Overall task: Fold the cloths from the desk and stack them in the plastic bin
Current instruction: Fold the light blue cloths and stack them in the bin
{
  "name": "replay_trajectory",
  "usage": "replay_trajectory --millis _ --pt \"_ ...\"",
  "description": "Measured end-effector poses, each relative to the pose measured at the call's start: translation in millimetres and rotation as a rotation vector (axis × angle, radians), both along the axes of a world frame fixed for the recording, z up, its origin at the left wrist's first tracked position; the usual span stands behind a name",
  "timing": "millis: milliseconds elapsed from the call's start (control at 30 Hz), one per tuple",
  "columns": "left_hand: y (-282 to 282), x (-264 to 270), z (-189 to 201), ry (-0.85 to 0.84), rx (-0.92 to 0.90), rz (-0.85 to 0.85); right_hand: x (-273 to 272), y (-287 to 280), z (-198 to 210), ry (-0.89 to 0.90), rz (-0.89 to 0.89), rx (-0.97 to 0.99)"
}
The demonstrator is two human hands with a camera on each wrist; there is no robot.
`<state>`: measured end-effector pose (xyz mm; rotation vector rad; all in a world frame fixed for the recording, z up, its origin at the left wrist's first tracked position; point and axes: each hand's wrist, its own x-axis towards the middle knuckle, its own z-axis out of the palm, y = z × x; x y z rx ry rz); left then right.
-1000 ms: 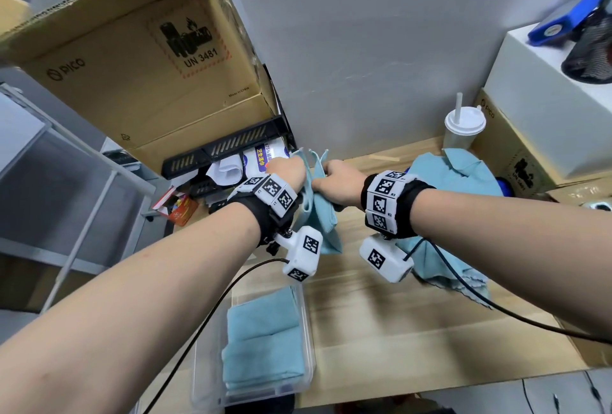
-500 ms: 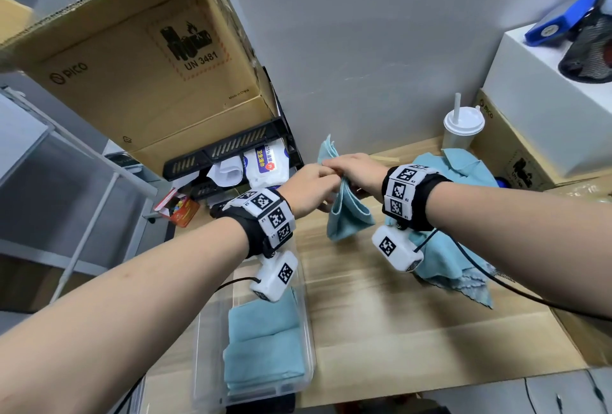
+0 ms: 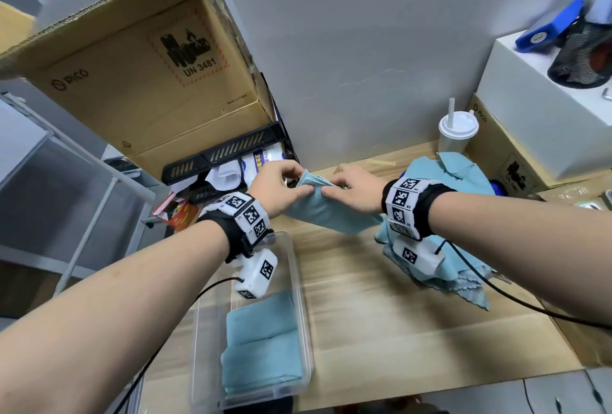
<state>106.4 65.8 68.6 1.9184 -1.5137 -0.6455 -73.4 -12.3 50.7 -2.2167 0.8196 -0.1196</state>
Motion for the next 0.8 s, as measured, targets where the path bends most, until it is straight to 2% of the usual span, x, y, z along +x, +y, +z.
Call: replay_trajectory --millis 133,333,567,800 --pt "1.7 -2.0 1.7 0.103 -0.051 0.065 2.6 2.3 -1.0 -0.053 -0.028 0.01" --pt "2.6 -2.1 8.7 0.164 0.015 0.012 2.2 1.9 -1.5 -0.064 -0.115 -0.012" --pt "4.5 -10.5 13.8 0.15 0.086 -0.022 -0.3 -1.8 -3.4 -0.094 -0.075 0.021" --pt "5.4 -11.4 20.6 0.244 0.118 0.024 -3.8 -0.9 -3.1 -0.099 -0.05 0.109"
